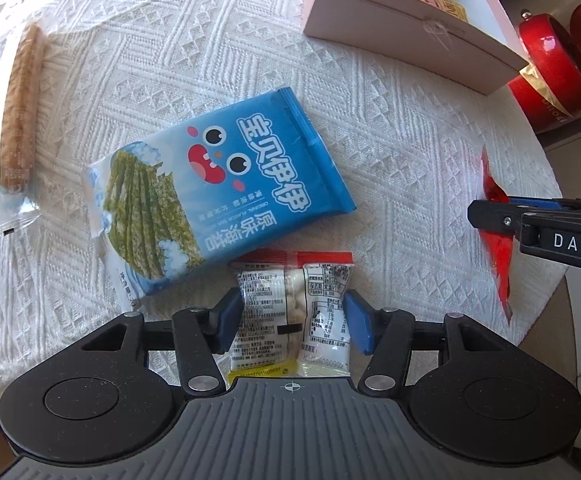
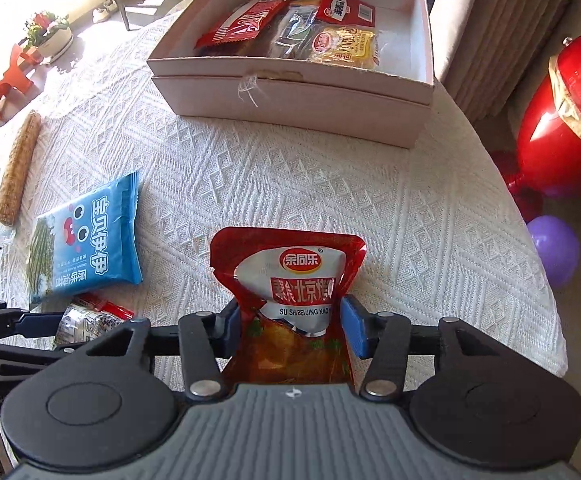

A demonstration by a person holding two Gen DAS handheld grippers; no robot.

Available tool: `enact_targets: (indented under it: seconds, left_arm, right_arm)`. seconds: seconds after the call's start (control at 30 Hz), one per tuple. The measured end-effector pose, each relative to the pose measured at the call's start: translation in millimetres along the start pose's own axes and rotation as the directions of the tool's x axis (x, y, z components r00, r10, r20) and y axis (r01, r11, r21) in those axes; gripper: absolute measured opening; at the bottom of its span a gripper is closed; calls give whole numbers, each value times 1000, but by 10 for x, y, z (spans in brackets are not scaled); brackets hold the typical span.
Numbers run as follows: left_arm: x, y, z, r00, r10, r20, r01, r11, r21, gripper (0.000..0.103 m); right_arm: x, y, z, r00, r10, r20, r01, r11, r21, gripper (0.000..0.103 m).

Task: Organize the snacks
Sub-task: 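Carry the clear packet and duck pouch toward the pink box with both grippers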

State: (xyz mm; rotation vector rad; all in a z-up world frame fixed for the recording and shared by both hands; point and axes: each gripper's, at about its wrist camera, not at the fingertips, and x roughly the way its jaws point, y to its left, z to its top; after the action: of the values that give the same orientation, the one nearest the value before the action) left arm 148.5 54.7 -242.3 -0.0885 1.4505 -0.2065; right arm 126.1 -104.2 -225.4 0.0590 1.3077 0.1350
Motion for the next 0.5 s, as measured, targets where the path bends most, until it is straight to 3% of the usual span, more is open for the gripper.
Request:
enact_targets:
  seconds: [0.1, 0.17, 0.23, 0.37, 0.5]
  left_arm:
    - [12, -39, 0, 1000, 1, -1, -1, 1000, 4, 61]
    - [19, -58, 2, 1000, 3, -2, -3, 1000, 4, 61]
    - [33, -82, 9, 1000, 4, -4, -4, 1000, 6, 61]
    - [54, -100, 15, 1000, 7, -6, -7, 1000, 12, 61]
    - [80, -101, 28, 1000, 7, -10, -7, 1000, 9, 61]
  right_arm:
    - [-39, -23, -34, 1000, 10, 2, -10, 1000, -9, 39]
    - [-5, -46, -65, 1000, -2, -3, 2, 1000, 0, 48]
    - [43, -86, -105, 1000, -12, -1, 12, 1000, 15, 77]
    - [194, -134, -159, 999, -30, -33, 31, 999, 28, 81]
    - [284, -104, -189, 996, -81, -33, 80, 996, -37, 91]
